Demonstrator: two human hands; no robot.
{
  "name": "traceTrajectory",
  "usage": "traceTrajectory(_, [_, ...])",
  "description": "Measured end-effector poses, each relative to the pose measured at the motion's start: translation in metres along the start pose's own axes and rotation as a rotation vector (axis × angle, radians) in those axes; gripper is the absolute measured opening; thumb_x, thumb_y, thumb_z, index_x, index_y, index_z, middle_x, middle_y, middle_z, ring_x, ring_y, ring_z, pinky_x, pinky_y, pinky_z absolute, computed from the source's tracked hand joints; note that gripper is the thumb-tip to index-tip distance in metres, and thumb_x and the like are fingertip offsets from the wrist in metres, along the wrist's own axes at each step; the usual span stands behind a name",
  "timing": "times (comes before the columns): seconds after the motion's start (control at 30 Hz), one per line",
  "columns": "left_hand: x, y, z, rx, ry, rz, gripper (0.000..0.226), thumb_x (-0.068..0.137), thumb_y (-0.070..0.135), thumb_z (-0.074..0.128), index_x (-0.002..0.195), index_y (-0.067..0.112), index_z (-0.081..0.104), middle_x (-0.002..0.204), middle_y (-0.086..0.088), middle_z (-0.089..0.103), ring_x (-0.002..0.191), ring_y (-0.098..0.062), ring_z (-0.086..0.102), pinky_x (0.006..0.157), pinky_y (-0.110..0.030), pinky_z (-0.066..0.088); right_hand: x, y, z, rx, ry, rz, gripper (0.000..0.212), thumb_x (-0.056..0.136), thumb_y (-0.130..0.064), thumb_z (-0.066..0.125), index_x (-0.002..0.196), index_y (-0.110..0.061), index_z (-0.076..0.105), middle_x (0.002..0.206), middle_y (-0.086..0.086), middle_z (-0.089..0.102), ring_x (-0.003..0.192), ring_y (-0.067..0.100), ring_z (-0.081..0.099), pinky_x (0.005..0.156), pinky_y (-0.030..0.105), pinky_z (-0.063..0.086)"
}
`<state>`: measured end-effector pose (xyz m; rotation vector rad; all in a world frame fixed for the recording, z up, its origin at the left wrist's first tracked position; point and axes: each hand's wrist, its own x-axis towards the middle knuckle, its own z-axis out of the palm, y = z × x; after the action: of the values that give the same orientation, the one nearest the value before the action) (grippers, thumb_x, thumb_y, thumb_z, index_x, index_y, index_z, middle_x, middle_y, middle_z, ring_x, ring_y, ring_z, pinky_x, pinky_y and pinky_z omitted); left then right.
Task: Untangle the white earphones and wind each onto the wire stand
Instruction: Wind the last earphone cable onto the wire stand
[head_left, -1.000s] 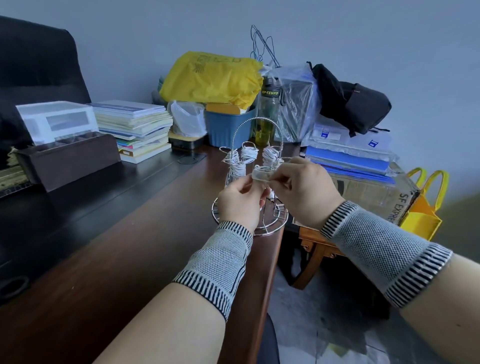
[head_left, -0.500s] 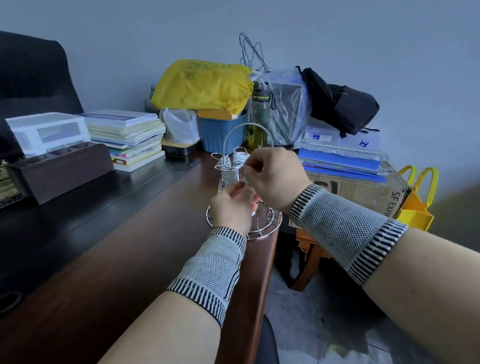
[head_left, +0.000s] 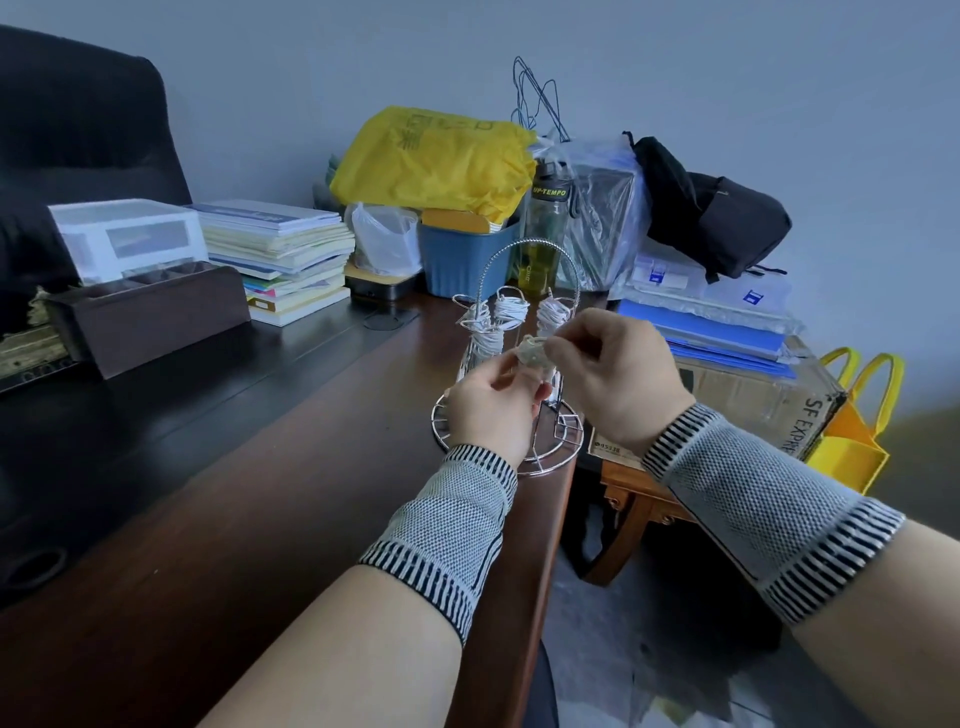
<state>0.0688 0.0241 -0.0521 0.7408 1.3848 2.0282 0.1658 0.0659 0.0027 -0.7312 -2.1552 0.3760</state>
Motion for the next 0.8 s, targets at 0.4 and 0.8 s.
traceTrajectory(0.4, [-0.004, 0.000, -0.002, 0.015, -0.016, -0.018, 0.021, 0.089, 0.003, 0.064, 0.075, 0.017, 0.073, 0.077, -0.004, 0.075, 0.079, -0.021, 0.073, 0.075, -0.034, 0.057, -0.024, 0.035, 0.000, 0.048, -0.081, 0.175, 0.016, 0.086, -0.026, 0.069, 0.071, -0.026, 0.064, 0.064, -0.013, 0.062, 0.056, -0.002, 0.055, 0.060, 0.016, 0.044])
traceTrajectory(0.8, [-0.002, 0.000, -0.002, -0.051, 0.007, -0.044, 0.019, 0.093, 0.007, 0.062, 0.112, 0.006, 0.066, 0.068, 0.006, 0.072, 0.070, -0.004, 0.071, 0.065, -0.017, 0.056, -0.025, 0.045, -0.002, 0.096, -0.031, 0.402, 0.015, 0.088, -0.028, 0.068, 0.080, -0.015, 0.068, 0.064, -0.009, 0.059, 0.056, 0.003, 0.049, 0.059, 0.022, 0.041])
